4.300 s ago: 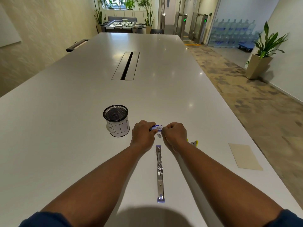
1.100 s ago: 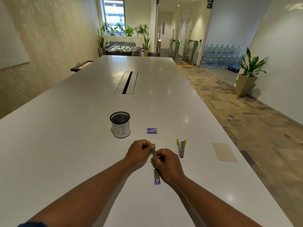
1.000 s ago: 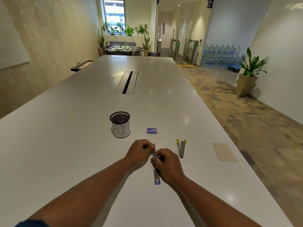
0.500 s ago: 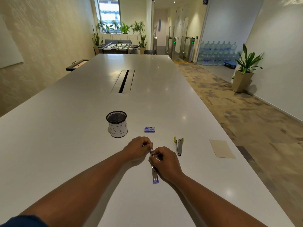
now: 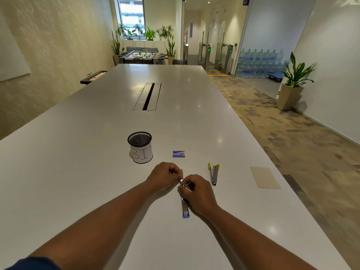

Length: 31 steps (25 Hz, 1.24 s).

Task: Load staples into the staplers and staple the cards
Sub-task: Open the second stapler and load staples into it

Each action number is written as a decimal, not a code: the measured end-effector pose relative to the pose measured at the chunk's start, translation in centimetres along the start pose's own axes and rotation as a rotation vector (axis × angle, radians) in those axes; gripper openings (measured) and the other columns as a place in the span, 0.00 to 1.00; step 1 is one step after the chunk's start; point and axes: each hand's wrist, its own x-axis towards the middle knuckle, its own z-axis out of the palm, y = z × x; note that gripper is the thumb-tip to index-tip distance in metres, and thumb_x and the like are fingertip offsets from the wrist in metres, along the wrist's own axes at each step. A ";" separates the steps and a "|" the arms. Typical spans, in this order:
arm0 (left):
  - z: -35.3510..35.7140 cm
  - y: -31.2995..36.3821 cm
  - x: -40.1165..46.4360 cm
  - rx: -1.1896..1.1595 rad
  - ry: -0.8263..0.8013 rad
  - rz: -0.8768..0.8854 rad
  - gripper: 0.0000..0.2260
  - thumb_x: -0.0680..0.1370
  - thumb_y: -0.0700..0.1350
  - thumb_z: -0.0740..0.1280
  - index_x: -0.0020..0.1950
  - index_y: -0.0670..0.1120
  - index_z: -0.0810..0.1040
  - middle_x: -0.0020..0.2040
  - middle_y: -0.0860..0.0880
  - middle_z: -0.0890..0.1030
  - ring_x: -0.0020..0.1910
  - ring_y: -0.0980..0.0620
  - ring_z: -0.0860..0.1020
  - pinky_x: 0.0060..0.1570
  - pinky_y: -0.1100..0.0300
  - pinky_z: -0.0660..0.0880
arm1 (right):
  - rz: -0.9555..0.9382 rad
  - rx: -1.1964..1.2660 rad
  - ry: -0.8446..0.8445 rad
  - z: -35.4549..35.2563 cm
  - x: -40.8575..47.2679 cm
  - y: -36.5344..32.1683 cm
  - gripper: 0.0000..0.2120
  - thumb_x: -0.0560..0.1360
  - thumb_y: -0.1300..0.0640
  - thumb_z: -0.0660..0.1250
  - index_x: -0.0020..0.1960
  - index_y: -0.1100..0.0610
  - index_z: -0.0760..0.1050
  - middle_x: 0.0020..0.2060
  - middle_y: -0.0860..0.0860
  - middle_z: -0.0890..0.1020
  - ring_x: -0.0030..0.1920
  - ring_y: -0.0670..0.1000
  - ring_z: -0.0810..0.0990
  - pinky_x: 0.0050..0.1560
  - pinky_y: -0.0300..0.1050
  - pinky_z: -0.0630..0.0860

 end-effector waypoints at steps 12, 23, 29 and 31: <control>0.8 0.4 -0.7 -0.147 -0.022 -0.115 0.16 0.70 0.38 0.75 0.55 0.48 0.78 0.42 0.51 0.76 0.40 0.54 0.72 0.43 0.57 0.73 | 0.010 0.002 -0.001 -0.2 -0.1 -0.2 0.06 0.73 0.52 0.73 0.42 0.48 0.76 0.37 0.44 0.78 0.39 0.44 0.76 0.40 0.43 0.75; 1.5 1.3 0.3 -0.046 0.059 -0.230 0.08 0.72 0.44 0.66 0.49 0.52 0.79 0.46 0.53 0.82 0.47 0.51 0.81 0.50 0.52 0.79 | 0.010 -0.002 -0.003 -0.1 -0.1 -0.2 0.05 0.74 0.52 0.73 0.44 0.48 0.77 0.39 0.43 0.79 0.40 0.45 0.77 0.41 0.43 0.75; 1.3 1.1 0.9 -0.099 0.054 -0.261 0.03 0.71 0.45 0.68 0.43 0.52 0.80 0.42 0.54 0.83 0.44 0.52 0.81 0.44 0.55 0.79 | 0.013 -0.006 -0.003 -0.2 -0.1 -0.3 0.05 0.73 0.51 0.72 0.45 0.51 0.78 0.39 0.45 0.80 0.41 0.46 0.77 0.42 0.47 0.77; 1.2 1.2 0.9 -0.155 0.056 -0.294 0.04 0.70 0.43 0.69 0.42 0.50 0.81 0.42 0.52 0.84 0.43 0.52 0.82 0.42 0.55 0.79 | 0.007 0.009 0.007 -0.2 -0.3 -0.4 0.03 0.73 0.50 0.70 0.46 0.47 0.77 0.39 0.44 0.80 0.41 0.45 0.78 0.42 0.44 0.76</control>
